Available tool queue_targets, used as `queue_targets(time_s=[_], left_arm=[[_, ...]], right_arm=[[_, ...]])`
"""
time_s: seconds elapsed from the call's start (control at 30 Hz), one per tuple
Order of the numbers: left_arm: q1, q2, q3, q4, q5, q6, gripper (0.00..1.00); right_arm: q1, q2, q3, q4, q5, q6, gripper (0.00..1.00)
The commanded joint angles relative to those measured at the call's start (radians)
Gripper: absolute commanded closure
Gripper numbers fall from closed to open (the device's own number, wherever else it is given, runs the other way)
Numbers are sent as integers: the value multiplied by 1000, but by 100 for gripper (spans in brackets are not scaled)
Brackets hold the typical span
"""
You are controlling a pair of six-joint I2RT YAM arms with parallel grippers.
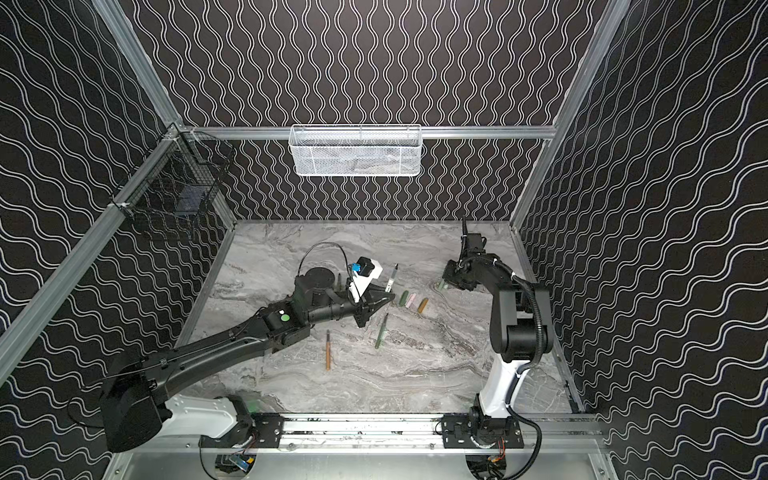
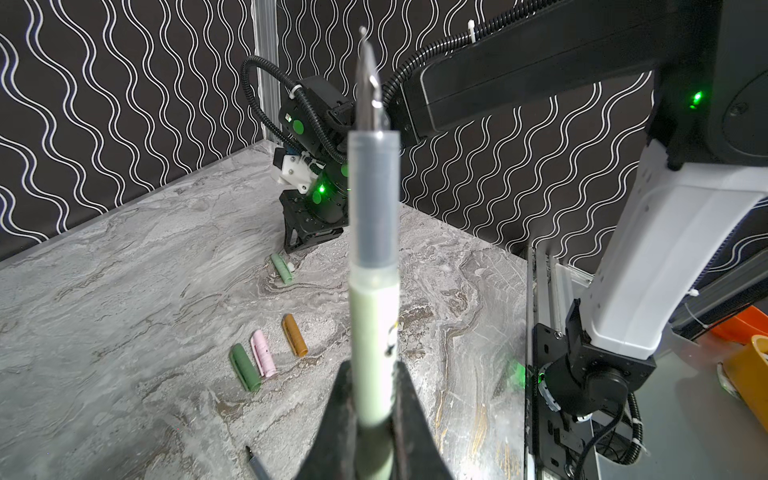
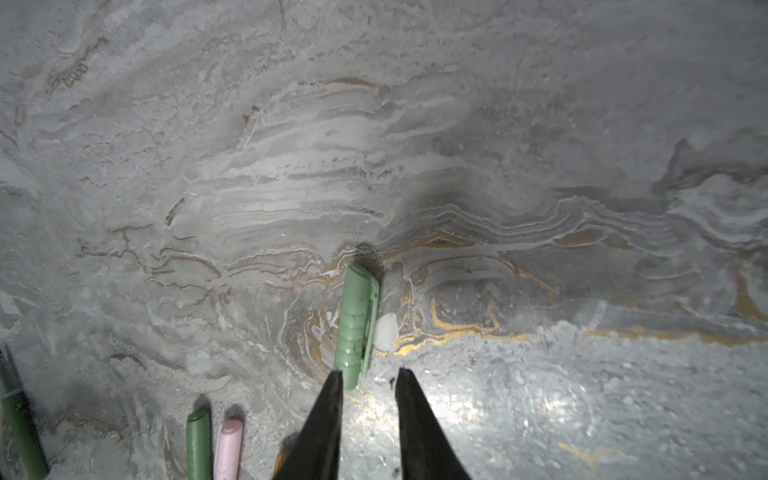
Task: Insert the pens into the pen caps
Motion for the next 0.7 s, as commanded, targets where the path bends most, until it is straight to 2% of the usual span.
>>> queue_targets(time_s=[0.0, 0.67], left_arm=[[-2, 10, 9, 25, -1, 1, 100], [-5, 20, 11, 22, -1, 2, 100]], right_arm=[[1, 7, 11, -6, -11, 4, 74], [1, 55, 27, -9, -34, -5, 72]])
